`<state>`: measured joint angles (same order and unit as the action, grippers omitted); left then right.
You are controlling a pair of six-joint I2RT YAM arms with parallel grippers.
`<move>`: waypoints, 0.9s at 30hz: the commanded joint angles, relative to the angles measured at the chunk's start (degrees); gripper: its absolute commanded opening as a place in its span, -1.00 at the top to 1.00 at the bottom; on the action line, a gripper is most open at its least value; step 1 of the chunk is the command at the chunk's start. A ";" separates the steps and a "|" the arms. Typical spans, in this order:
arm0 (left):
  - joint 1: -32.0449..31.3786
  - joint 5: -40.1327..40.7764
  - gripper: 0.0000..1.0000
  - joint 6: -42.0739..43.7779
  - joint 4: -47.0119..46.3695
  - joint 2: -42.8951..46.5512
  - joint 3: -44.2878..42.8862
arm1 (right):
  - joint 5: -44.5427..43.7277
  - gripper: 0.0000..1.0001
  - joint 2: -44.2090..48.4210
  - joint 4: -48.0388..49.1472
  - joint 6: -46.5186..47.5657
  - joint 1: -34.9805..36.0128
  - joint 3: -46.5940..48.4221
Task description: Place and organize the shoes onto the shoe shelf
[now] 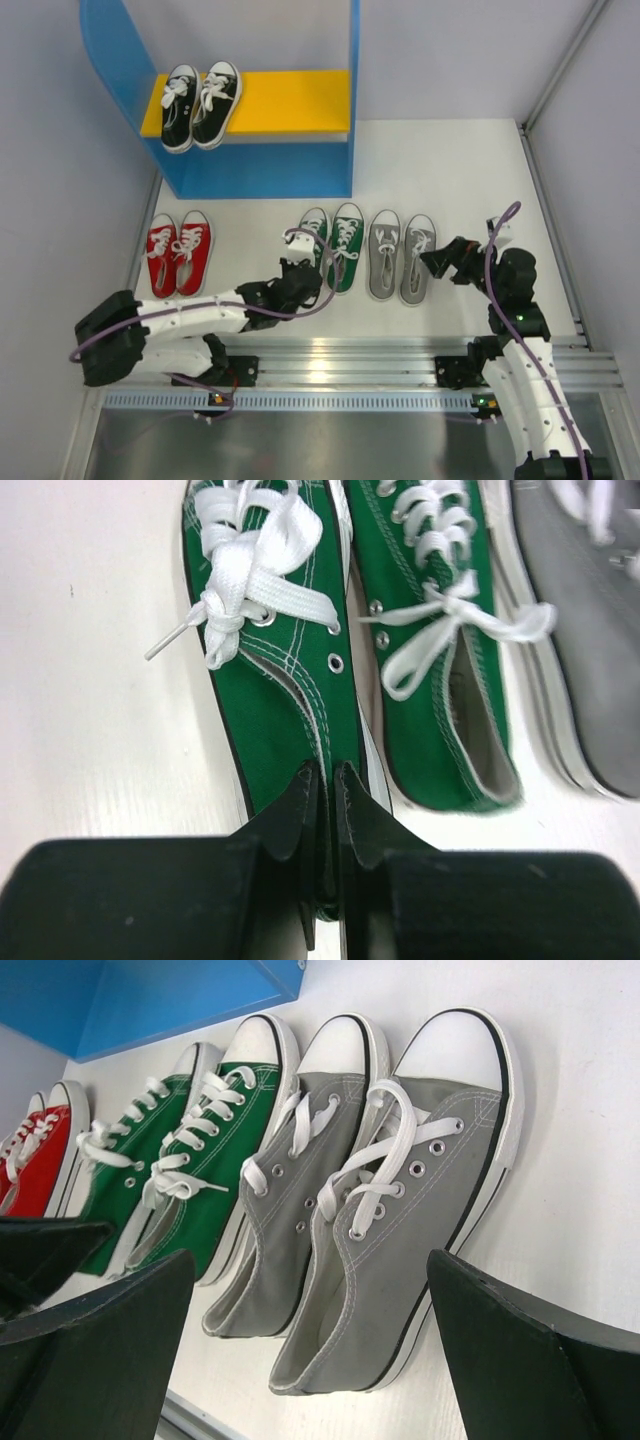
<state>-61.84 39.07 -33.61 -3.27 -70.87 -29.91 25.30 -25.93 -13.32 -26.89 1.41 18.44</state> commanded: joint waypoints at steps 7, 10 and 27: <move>-6.79 6.19 1.00 -1.64 22.68 14.88 -15.25 | 0.45 -0.99 0.80 2.33 1.14 0.61 -0.16; -8.11 8.90 1.00 2.30 26.90 14.01 -22.45 | 0.72 -0.99 0.88 2.16 1.40 0.52 0.11; 10.86 -8.74 1.00 29.58 21.46 5.31 -53.05 | 2.74 -0.99 0.36 3.21 1.41 0.61 0.29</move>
<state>-63.42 44.16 -7.09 23.51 -64.75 -77.10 26.72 -25.58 -12.88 -26.11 1.41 18.37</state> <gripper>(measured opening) 0.102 0.993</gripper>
